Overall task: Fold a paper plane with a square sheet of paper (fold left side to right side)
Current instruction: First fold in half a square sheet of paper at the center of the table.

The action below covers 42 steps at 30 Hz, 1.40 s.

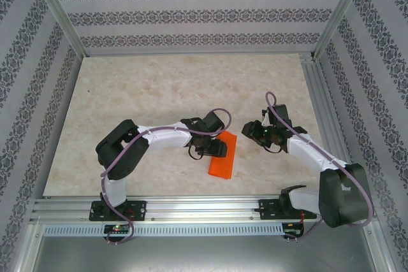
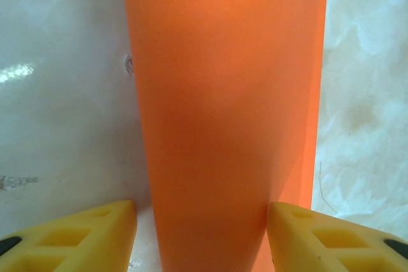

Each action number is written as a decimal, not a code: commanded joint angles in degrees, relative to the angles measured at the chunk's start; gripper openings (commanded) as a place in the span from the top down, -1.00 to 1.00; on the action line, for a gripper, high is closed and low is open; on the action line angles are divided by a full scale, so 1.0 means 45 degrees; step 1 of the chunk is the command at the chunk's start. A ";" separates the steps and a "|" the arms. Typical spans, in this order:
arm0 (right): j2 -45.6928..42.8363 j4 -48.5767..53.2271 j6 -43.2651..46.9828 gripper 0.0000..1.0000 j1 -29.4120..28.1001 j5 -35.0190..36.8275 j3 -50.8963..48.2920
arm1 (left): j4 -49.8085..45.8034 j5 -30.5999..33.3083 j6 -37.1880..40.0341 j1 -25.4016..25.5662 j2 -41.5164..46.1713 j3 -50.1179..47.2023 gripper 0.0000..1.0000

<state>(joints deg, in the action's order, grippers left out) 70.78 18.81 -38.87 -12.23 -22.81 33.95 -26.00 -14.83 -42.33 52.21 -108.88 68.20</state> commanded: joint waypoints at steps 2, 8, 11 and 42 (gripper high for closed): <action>-0.0299 -0.0271 -0.0009 0.18 0.0088 -0.0283 -0.0275 | -0.0389 0.0128 -0.0208 0.0156 -0.0326 0.0307 -0.16; -0.0317 -0.0349 -0.0071 0.18 0.0088 -0.0312 -0.0319 | -0.0643 0.0209 -0.0238 0.0176 -0.0565 0.0504 -0.19; -0.0359 -0.0339 -0.0072 0.18 0.0093 -0.0303 -0.0371 | -0.0668 0.0194 -0.0264 0.0195 -0.0665 0.0586 -0.19; -0.0193 -0.0771 -0.0375 0.19 0.0071 -0.0731 -0.0768 | -0.0960 0.0068 -0.0126 0.0313 -0.1340 0.1425 -0.25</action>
<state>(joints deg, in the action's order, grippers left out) 70.24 17.15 -39.53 -12.23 -25.17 31.31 -32.03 -14.63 -42.76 52.42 -112.07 73.69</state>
